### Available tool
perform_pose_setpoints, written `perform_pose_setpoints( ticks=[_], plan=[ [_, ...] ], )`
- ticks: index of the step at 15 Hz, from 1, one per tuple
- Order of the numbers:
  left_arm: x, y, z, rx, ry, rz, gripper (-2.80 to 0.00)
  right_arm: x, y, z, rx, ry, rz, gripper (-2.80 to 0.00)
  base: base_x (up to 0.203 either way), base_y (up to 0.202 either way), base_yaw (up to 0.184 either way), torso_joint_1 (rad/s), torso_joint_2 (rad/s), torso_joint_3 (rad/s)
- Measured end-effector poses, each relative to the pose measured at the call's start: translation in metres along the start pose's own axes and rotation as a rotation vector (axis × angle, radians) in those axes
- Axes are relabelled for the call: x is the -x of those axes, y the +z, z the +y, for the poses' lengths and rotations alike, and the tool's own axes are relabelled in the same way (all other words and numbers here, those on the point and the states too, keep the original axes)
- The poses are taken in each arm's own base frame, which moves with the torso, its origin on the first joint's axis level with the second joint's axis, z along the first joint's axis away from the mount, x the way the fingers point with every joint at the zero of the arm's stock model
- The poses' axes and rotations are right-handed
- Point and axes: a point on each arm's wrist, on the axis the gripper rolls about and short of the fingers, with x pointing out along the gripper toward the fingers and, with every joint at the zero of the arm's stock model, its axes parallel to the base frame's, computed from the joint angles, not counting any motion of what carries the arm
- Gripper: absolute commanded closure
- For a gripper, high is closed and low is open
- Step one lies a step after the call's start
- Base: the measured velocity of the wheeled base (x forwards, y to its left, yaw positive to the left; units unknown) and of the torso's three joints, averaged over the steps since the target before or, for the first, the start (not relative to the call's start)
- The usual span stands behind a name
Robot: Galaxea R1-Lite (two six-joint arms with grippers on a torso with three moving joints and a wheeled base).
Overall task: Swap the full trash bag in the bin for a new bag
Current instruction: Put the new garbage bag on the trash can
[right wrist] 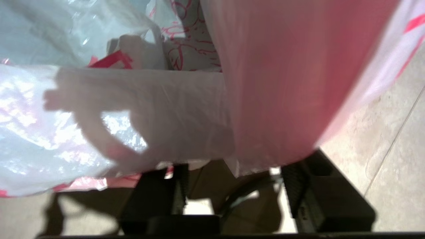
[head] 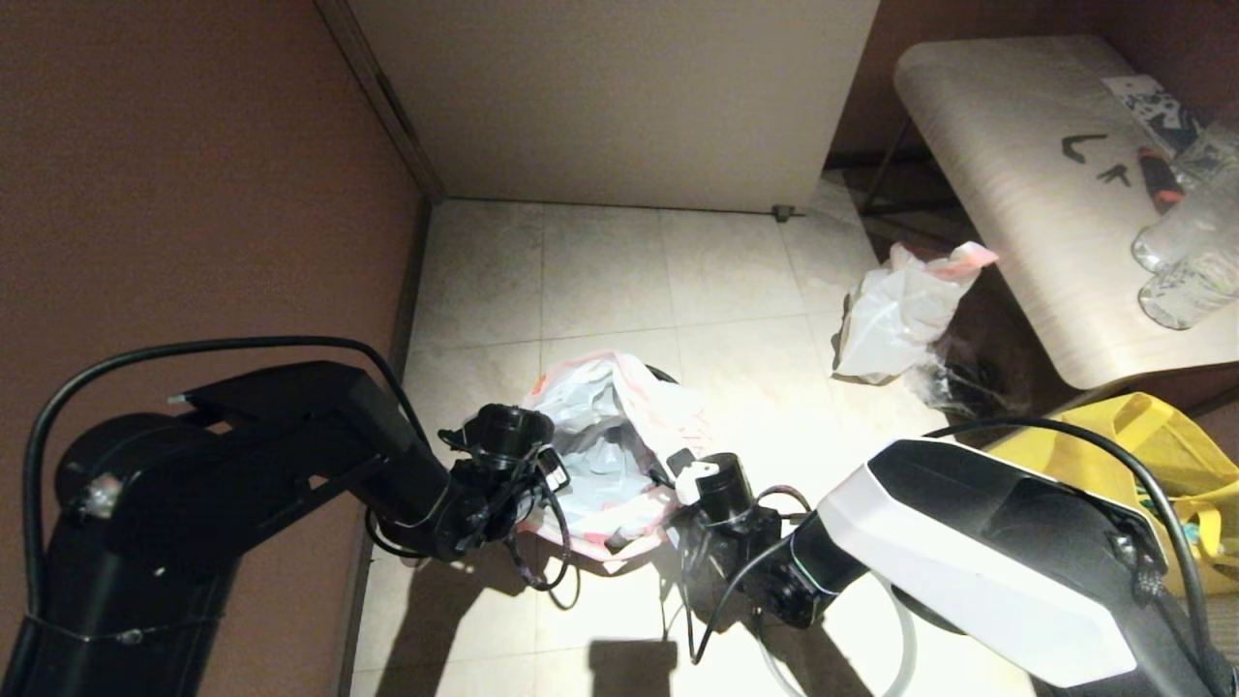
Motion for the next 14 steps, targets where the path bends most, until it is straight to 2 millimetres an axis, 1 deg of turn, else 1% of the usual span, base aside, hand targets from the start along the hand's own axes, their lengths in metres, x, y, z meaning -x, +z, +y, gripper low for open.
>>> perform_pose_setpoints(
  ticks=[2,4,7,9,10,12,14],
  plan=[
    [0.000,0.000,0.000,-0.002,0.000,0.000,0.00,0.012,-0.004,-0.006,0.001,0.017,0.027,-2.80,0.000,0.000,0.000,0.000,0.00,0.000],
    [-0.001,0.000,0.000,-0.002,0.001,0.001,0.00,0.028,-0.005,-0.011,-0.011,0.077,0.043,-2.80,0.000,0.000,0.000,0.000,0.00,0.000],
    [-0.001,-0.001,-0.001,-0.002,0.001,0.000,0.00,0.048,-0.001,-0.019,-0.020,0.128,0.036,-2.80,0.000,0.000,0.000,0.000,0.00,0.000],
    [-0.002,-0.001,0.000,-0.007,0.003,0.002,0.00,0.055,0.003,-0.020,-0.030,0.141,-0.005,-2.80,0.000,0.000,0.000,0.000,0.00,0.000],
    [-0.002,-0.002,0.000,-0.013,0.003,0.002,0.00,0.058,0.006,-0.020,-0.030,0.143,-0.030,0.00,0.000,0.000,0.000,0.000,0.00,0.000],
    [-0.002,-0.002,0.000,-0.014,0.003,0.002,0.00,0.061,0.011,-0.018,-0.031,0.148,-0.054,0.00,0.000,0.000,0.000,0.000,0.00,0.000],
    [-0.002,-0.002,0.000,-0.015,0.003,0.001,0.00,0.063,0.015,-0.011,-0.028,0.162,-0.071,0.00,0.000,0.000,0.000,0.000,0.00,0.000]
  ],
)
